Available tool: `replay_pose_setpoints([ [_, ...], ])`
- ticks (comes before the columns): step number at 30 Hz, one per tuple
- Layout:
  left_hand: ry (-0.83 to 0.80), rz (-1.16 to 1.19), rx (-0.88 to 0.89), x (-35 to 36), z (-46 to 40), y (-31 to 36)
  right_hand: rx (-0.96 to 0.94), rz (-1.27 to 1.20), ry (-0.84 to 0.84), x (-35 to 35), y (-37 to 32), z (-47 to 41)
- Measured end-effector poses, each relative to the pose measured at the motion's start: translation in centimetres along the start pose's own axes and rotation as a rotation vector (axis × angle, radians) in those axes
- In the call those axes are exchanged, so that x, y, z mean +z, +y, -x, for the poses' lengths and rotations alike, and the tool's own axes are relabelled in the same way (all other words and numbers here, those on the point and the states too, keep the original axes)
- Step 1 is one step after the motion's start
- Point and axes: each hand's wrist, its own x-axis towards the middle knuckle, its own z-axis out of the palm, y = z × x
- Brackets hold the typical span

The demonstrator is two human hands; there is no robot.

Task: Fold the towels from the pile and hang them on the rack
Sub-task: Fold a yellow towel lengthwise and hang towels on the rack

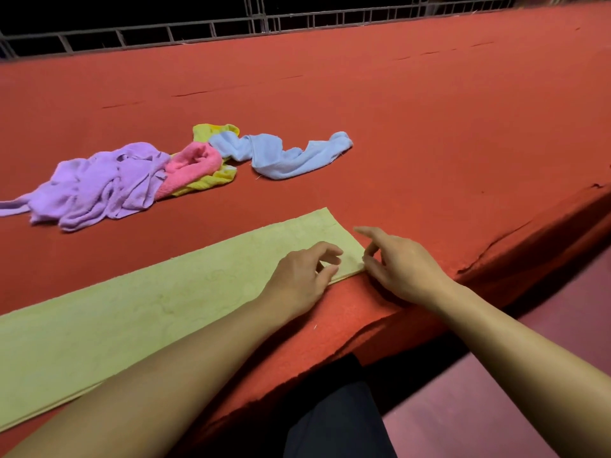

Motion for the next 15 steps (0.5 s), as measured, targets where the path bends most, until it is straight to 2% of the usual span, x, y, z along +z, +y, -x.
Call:
replay_pose_setpoints([
  [2,0.066,0.003,-0.049,-2.0,1.6,-1.1,-0.019,-0.032,0.008,0.0,-1.4,-0.3],
  [9,0.288,-0.138,-0.329,-10.0,13.7,-7.0,-0.261,-0.13,-0.197,3.7,-11.1,-0.9],
  [12,0.344,-0.154,-0.442,-12.4,18.6,-9.1,-0.347,-0.158,-0.225,5.7,-14.9,-1.1],
  [15,0.374,-0.219,-0.473,-14.2,23.0,-10.6,-0.414,-0.171,-0.25,7.9,-18.9,-1.3],
])
